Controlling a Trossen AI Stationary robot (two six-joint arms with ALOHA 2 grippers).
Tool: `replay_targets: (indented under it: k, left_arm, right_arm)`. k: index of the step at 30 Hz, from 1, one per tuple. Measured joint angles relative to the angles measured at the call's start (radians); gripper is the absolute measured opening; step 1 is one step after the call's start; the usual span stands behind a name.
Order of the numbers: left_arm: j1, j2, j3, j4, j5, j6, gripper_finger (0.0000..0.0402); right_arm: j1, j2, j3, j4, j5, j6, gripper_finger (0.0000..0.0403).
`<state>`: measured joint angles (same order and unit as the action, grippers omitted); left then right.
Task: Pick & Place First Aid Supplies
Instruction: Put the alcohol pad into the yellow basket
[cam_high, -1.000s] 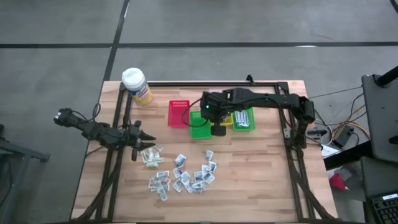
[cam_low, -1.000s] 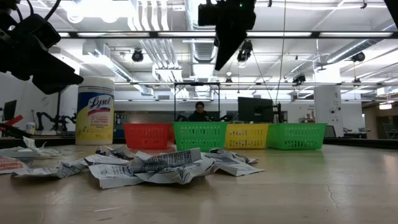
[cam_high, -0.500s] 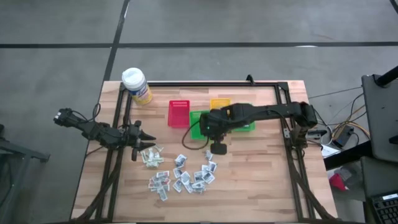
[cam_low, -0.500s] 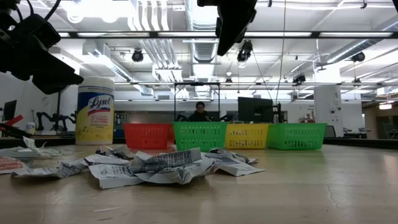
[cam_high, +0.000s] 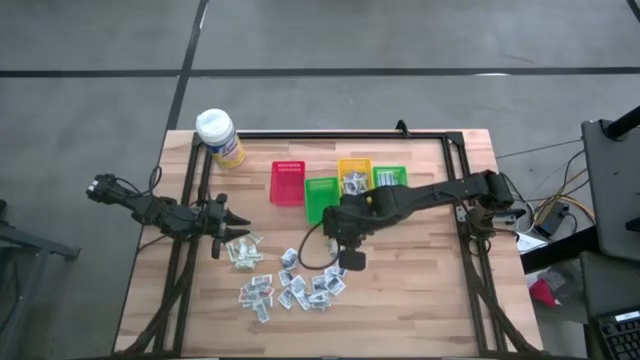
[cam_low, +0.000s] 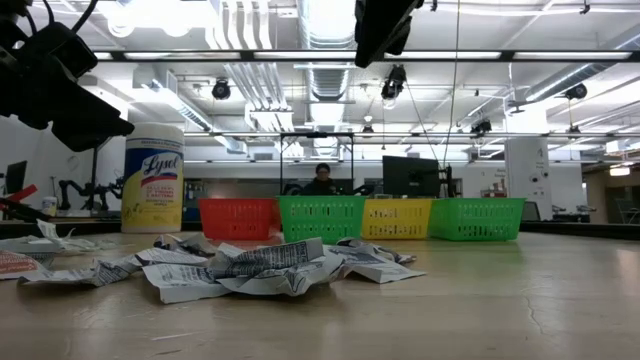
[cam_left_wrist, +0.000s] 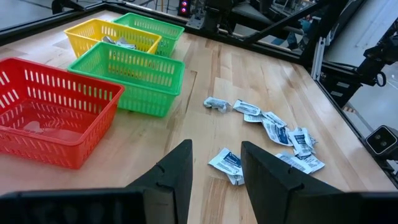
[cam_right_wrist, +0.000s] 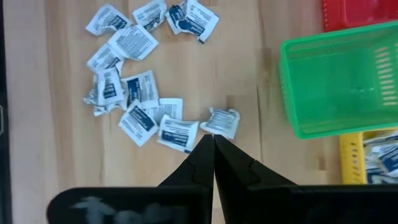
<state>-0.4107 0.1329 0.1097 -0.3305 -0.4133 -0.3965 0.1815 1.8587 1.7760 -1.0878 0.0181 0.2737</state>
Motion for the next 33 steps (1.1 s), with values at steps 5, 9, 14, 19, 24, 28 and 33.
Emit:
replay_targets:
  k: [5, 9, 14, 19, 24, 28, 33]
  left_arm:
    - [0.000, 0.000, 0.000, 0.000, 0.000, 0.000, 0.0131]
    - [0.000, 0.000, 0.000, 0.000, 0.000, 0.000, 0.0131]
    - [0.000, 0.000, 0.000, 0.000, 0.000, 0.000, 0.0131]
    - [0.000, 0.000, 0.000, 0.000, 0.000, 0.000, 0.0131]
    - [0.000, 0.000, 0.000, -0.001, 0.000, 0.000, 0.0131]
    - [0.000, 0.000, 0.000, -0.002, 0.000, 0.001, 0.0131]
    - [0.000, 0.000, 0.000, -0.002, 0.000, 0.006, 0.0131]
  right_arm:
    - [0.019, 0.000, 0.000, 0.002, 0.000, 0.045, 0.0008]
    - [0.027, 0.000, 0.000, 0.002, 0.000, 0.067, 0.0008]
    - [0.031, 0.000, 0.000, 0.006, 0.000, 0.067, 0.0008]
    - [0.031, 0.003, -0.001, 0.036, -0.045, 0.064, 0.0009]
    - [0.036, 0.003, -0.007, 0.054, -0.053, 0.066, 0.0009]
    - [0.040, 0.003, -0.009, 0.055, -0.053, 0.068, 0.0009]
    - [0.049, 0.004, -0.010, 0.055, -0.053, 0.068, 0.0009]
